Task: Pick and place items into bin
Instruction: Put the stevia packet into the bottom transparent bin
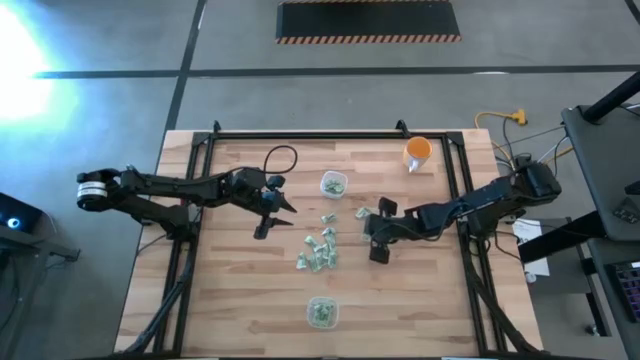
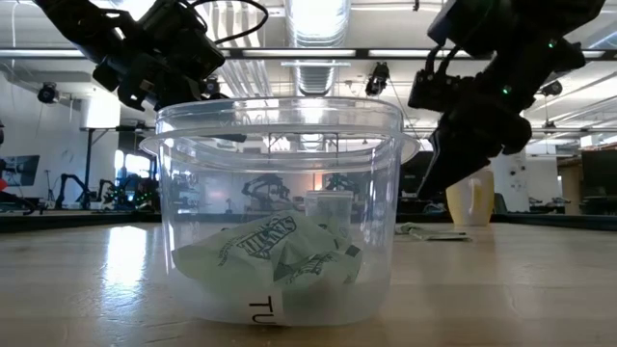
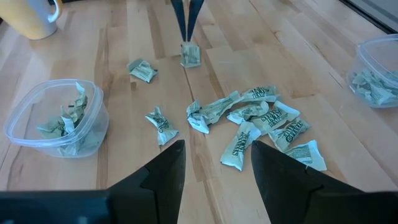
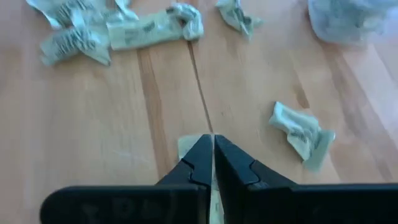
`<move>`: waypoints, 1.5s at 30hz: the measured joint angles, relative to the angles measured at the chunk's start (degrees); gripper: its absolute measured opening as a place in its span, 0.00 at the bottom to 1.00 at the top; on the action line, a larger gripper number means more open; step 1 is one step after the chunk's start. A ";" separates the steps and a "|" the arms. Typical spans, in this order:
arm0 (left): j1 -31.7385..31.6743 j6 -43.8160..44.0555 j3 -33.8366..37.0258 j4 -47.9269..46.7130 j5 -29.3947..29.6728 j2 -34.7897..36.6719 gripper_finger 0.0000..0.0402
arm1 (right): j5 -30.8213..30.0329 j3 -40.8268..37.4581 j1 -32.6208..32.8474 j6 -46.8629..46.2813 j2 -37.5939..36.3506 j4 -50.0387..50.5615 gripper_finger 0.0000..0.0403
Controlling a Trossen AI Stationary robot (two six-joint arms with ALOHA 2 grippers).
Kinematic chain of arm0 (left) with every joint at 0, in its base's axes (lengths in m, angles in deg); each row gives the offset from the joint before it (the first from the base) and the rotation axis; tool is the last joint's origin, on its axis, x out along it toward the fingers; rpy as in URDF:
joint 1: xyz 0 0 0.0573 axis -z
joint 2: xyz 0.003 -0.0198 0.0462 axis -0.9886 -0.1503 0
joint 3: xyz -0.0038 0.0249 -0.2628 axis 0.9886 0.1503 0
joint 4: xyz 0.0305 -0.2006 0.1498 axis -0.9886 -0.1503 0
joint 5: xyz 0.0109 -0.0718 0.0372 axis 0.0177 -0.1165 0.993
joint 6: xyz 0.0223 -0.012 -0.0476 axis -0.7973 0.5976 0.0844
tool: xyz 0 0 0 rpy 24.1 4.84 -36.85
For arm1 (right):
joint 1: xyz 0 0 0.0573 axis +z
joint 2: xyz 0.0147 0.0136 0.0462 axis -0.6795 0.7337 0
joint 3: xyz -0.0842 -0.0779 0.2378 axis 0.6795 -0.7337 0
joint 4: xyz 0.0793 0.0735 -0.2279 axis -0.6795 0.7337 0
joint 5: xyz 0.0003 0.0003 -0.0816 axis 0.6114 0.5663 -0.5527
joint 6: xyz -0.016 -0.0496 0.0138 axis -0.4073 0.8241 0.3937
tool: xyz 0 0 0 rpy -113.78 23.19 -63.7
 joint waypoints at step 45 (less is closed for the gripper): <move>0.00 -0.04 -0.81 2.89 0.00 -5.99 0.41 | 1.75 -1.61 -0.63 -0.63 8.02 -5.65 0.38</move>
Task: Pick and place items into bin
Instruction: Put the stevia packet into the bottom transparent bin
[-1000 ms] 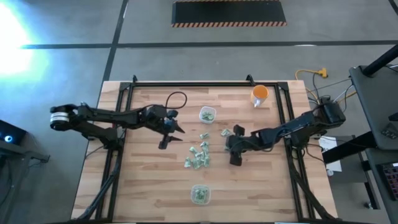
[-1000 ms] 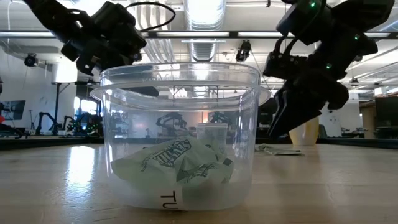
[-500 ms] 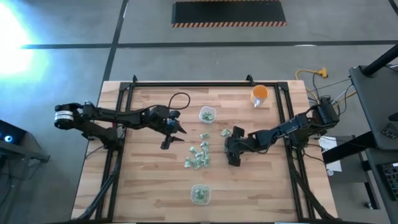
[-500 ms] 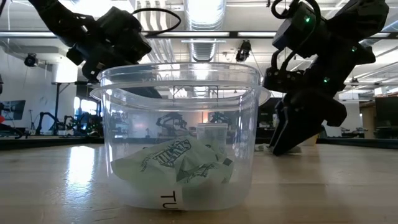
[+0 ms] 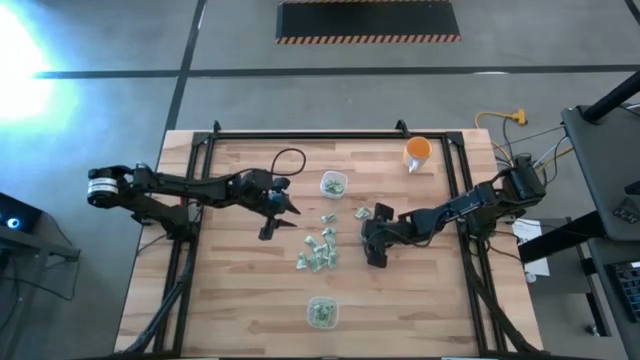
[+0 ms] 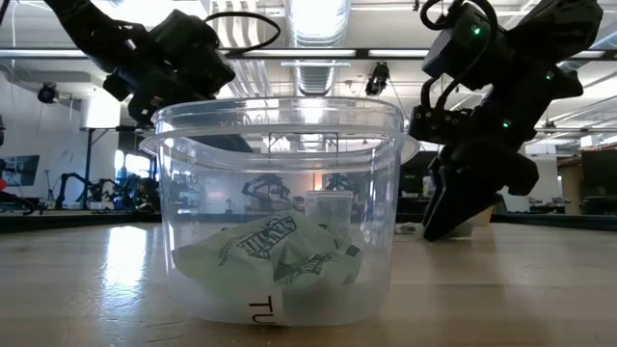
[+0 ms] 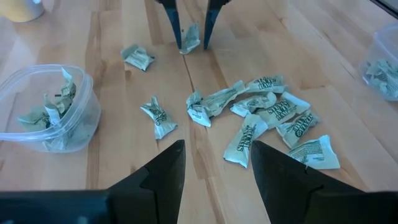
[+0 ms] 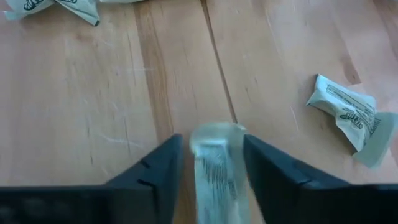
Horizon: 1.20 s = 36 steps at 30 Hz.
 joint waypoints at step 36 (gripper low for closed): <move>-0.01 -0.31 -0.02 1.50 -0.01 0.00 0.41 | -0.37 14.01 11.45 15.65 -1.66 -0.76 0.02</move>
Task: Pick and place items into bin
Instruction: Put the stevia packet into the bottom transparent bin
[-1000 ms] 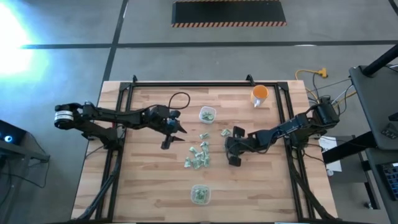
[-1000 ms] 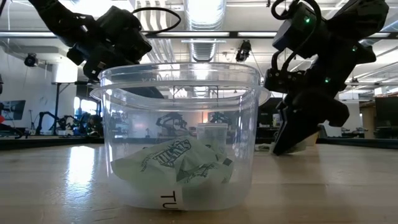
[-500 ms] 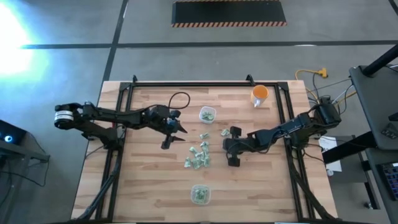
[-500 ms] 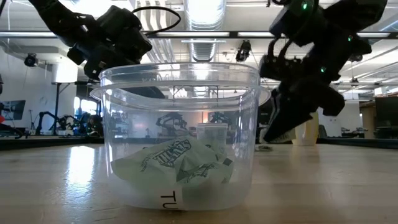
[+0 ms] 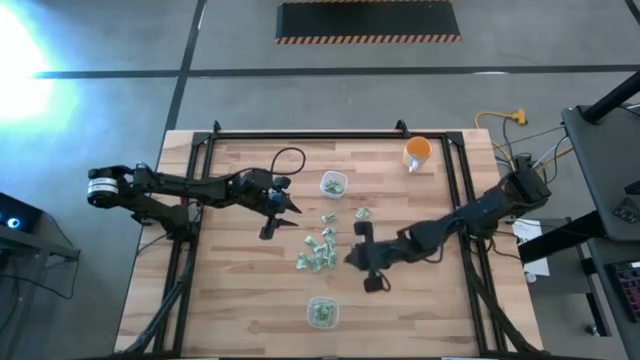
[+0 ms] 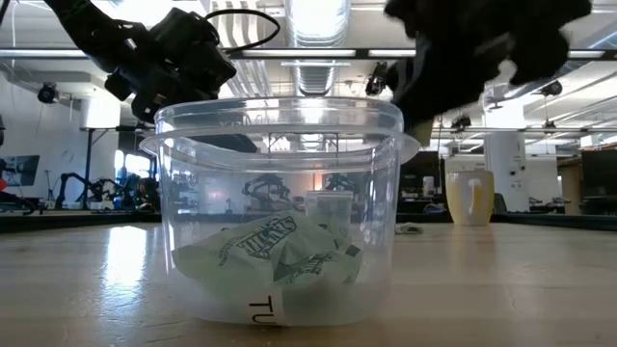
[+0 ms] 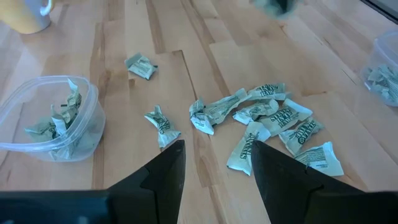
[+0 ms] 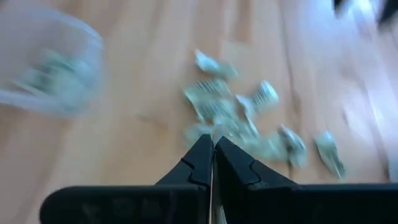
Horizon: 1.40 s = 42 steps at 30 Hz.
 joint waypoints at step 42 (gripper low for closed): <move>0.00 0.31 0.33 -0.03 -0.01 0.00 0.41 | 13.57 29.77 6.00 11.28 24.50 8.44 0.13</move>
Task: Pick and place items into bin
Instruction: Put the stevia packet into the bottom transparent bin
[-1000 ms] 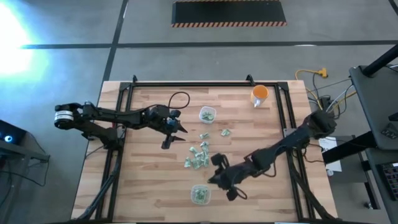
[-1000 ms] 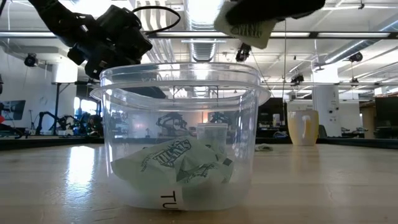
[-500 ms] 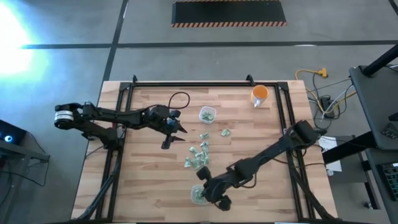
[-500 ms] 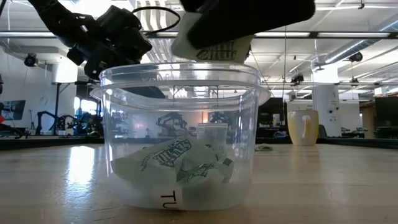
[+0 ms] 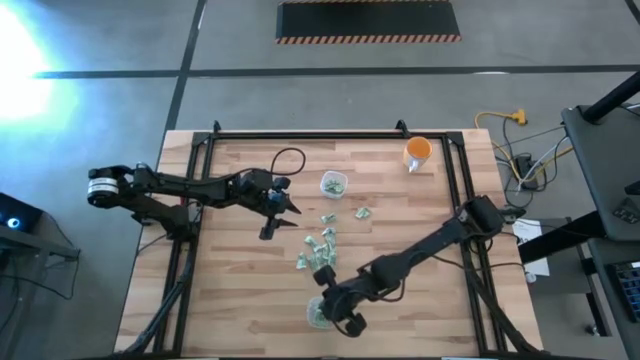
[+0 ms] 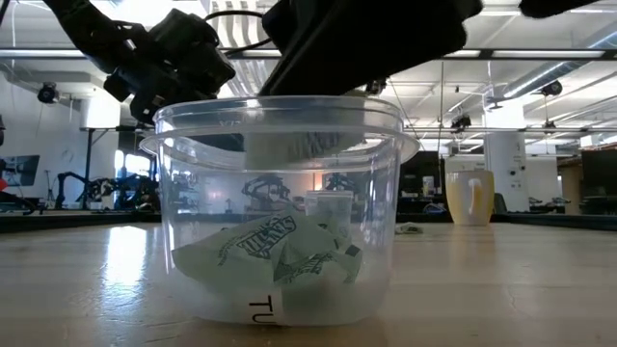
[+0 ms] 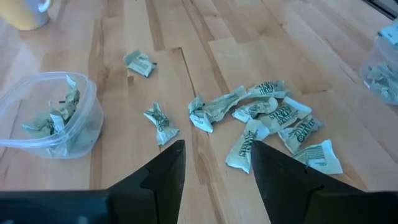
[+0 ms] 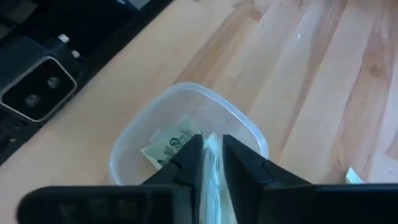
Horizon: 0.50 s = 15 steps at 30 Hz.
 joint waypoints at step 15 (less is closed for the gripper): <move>0.01 -0.01 0.07 0.03 0.00 0.00 0.41 | -12.79 -0.50 0.22 -3.51 -6.43 10.46 0.33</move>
